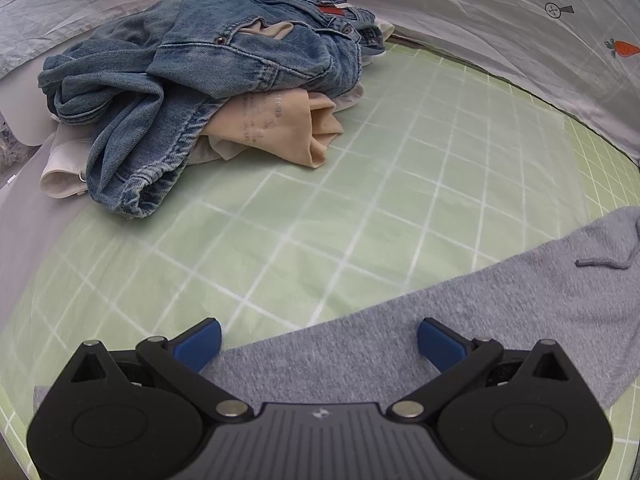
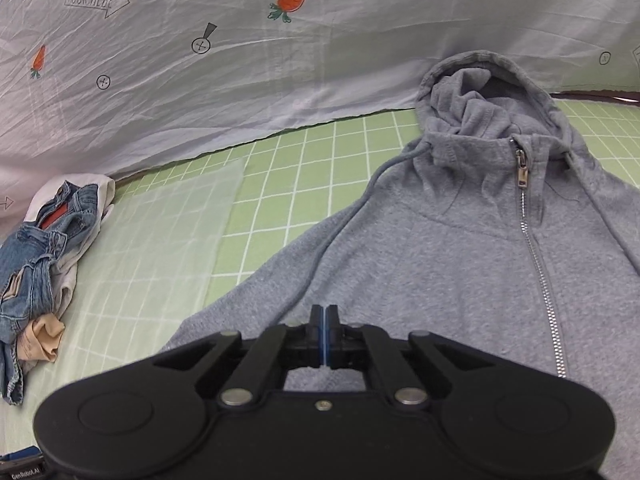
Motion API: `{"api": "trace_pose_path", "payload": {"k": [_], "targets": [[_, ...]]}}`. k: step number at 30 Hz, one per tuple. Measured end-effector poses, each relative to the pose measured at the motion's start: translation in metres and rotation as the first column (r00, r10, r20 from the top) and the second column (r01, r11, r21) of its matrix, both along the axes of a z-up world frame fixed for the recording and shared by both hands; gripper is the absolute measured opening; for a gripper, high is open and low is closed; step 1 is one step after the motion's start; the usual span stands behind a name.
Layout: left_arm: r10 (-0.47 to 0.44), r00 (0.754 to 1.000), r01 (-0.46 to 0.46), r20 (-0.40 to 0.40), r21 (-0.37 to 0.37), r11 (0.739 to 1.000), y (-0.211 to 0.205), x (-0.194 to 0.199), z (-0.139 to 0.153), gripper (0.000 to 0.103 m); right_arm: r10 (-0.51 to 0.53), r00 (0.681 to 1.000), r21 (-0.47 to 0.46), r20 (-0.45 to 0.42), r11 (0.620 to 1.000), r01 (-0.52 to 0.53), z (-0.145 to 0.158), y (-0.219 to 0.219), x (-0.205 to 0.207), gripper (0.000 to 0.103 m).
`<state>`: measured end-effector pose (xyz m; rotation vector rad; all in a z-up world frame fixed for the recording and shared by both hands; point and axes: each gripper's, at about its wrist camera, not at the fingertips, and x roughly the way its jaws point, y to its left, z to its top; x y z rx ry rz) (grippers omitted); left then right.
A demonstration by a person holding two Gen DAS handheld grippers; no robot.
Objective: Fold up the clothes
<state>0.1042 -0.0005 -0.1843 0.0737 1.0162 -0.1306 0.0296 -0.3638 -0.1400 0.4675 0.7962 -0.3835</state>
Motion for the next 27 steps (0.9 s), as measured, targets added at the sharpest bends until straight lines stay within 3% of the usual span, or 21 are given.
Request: {"api": "trace_pose_path", "payload": {"k": [1, 3, 7, 10, 12, 14, 17, 23, 25, 27], "targets": [[0.002, 1.0, -0.002, -0.001, 0.0, 1.0, 0.0, 0.0, 0.0, 0.103, 0.013, 1.0, -0.002, -0.006, 1.0, -0.013, -0.001, 0.004, 0.005, 0.01], [0.0, 1.0, 0.0, -0.003, 0.0, 1.0, 0.0, 0.001, 0.001, 0.103, 0.054, 0.998, -0.001, -0.017, 0.999, -0.054, -0.005, 0.015, 0.017, 0.029], [-0.006, 1.0, 0.006, -0.006, 0.0, 1.0, 0.0, 0.002, 0.0, 0.103, 0.096, 0.993, -0.006, -0.063, 0.995, -0.096, -0.02, 0.032, 0.036, 0.036], [-0.009, 1.0, 0.009, -0.007, 0.0, 1.0, 0.0, 0.002, 0.0, 0.103, 0.087, 0.994, -0.015, -0.064, 0.996, -0.088, -0.025, 0.038, 0.039, 0.058], [-0.009, 1.0, 0.009, -0.004, 0.0, 1.0, 0.0, 0.002, 0.0, 0.103, 0.111, 0.991, -0.04, -0.081, 0.993, -0.114, -0.027, 0.043, 0.042, 0.086], [-0.007, 1.0, 0.007, -0.002, 0.0, 1.0, 0.0, 0.002, -0.001, 0.103, 0.144, 0.985, -0.057, -0.093, 0.987, -0.149, -0.03, 0.047, 0.043, 0.096], [-0.007, 1.0, 0.007, 0.0, 0.0, 1.0, 0.0, 0.002, -0.001, 0.103, 0.184, 0.978, -0.085, -0.095, 0.978, -0.192, -0.032, 0.052, 0.041, 0.103], [-0.009, 1.0, 0.009, 0.003, -0.001, 1.0, 0.0, 0.002, -0.001, 0.103, 0.154, 0.982, -0.09, -0.113, 0.982, -0.164, -0.03, 0.051, 0.041, 0.102], [-0.008, 1.0, 0.008, 0.004, -0.001, 1.0, 0.0, 0.002, -0.001, 0.103, 0.139, 0.98, -0.103, -0.143, 0.983, -0.155, -0.031, 0.05, 0.043, 0.096], [-0.007, 1.0, 0.007, 0.004, -0.001, 1.0, 0.0, 0.001, -0.001, 0.103, 0.156, 0.974, -0.139, -0.164, 0.974, -0.179, -0.03, 0.05, 0.045, 0.083]]}}
